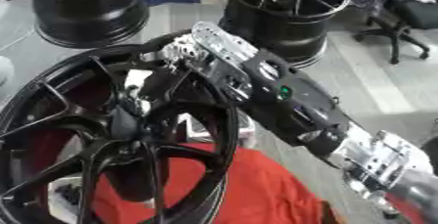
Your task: Pull the pin out of the wheel hub.
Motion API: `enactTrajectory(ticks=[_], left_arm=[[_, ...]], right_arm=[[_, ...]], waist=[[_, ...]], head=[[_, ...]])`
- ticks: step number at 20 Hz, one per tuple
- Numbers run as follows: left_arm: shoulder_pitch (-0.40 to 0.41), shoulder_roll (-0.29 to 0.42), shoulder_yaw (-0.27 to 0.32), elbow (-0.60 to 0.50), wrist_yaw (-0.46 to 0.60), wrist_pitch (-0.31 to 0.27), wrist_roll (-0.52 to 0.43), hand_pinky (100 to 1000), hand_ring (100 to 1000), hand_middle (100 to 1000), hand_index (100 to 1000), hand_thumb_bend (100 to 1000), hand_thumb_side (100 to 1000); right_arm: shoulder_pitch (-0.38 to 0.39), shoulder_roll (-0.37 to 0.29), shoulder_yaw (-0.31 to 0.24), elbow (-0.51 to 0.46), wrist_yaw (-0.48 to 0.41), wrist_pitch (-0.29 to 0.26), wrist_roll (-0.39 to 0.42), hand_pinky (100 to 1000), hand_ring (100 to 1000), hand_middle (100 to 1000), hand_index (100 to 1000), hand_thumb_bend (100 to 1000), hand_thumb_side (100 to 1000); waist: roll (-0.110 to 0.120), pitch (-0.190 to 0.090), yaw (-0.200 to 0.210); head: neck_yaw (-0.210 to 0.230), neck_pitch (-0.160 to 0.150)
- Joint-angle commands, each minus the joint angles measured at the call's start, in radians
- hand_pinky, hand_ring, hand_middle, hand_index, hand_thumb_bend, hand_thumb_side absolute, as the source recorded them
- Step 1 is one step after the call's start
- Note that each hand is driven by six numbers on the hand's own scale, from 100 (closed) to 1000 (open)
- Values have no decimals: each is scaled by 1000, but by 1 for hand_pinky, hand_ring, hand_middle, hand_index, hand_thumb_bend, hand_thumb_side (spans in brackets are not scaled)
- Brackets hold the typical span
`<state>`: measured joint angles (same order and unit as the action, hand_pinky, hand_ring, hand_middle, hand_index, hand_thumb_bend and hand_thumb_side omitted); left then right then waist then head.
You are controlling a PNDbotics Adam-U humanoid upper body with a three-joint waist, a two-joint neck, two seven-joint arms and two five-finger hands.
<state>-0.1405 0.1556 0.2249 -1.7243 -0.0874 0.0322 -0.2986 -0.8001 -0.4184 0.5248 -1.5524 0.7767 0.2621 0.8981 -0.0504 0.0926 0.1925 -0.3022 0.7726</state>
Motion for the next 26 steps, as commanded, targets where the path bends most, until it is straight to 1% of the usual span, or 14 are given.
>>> enactTrajectory(ticks=[1,8,12,15,16,17,19,20,21,23,26], left_arm=[[-13,5,-2,-14,2,-1,-2,581,562,644,787,100,802],[-15,4,-3,-14,3,0,-3,582,563,644,787,100,805],[-15,3,-3,-14,2,1,-4,582,563,644,787,100,806],[-16,3,-3,-14,3,2,-4,582,564,644,787,100,806],[-16,3,-3,-14,3,2,-4,582,564,644,787,100,807],[-16,2,-3,-14,3,2,-4,582,564,644,787,100,807],[-17,2,-3,-14,3,3,-4,582,564,644,787,100,807],[-17,2,-3,-13,3,3,-4,582,564,644,787,100,808],[-17,1,-3,-13,3,3,-5,582,564,644,787,100,809],[-17,1,-4,-13,3,4,-5,581,563,644,787,100,810],[-18,1,-5,-13,3,5,-7,581,563,644,787,100,811]], right_arm=[[-15,-7,-3,-1,20,-2,9,790,814,871,961,100,699],[-14,-5,-7,-6,26,-4,9,728,742,786,925,100,654],[-14,-7,-14,-23,30,4,9,708,709,721,886,100,567],[-15,-7,-21,-39,38,10,9,691,683,666,839,100,410],[-15,-7,-22,-44,41,10,9,688,678,660,832,100,380],[-15,-7,-24,-49,44,11,9,677,662,619,797,100,272],[-15,-7,-28,-61,52,11,4,665,641,573,746,100,265],[-15,-7,-29,-66,54,11,-2,664,639,569,741,100,265],[-16,-8,-30,-70,56,12,-8,655,623,521,697,100,260],[-16,-7,-33,-75,56,14,-21,653,616,483,663,100,255],[-20,-11,-38,-79,40,21,-37,651,611,465,654,100,246]], waist=[[5,-13,1],[5,-13,2],[3,-12,3],[3,-12,3],[3,-13,3],[3,-13,4],[2,-13,4],[2,-13,5],[2,-13,5],[1,-13,6],[-1,-14,7]], head=[[1,-3],[0,-3],[0,-3],[0,-3],[0,-3],[0,-3],[-1,-3],[-1,-3],[-2,-3],[-2,-3],[-2,-3]])
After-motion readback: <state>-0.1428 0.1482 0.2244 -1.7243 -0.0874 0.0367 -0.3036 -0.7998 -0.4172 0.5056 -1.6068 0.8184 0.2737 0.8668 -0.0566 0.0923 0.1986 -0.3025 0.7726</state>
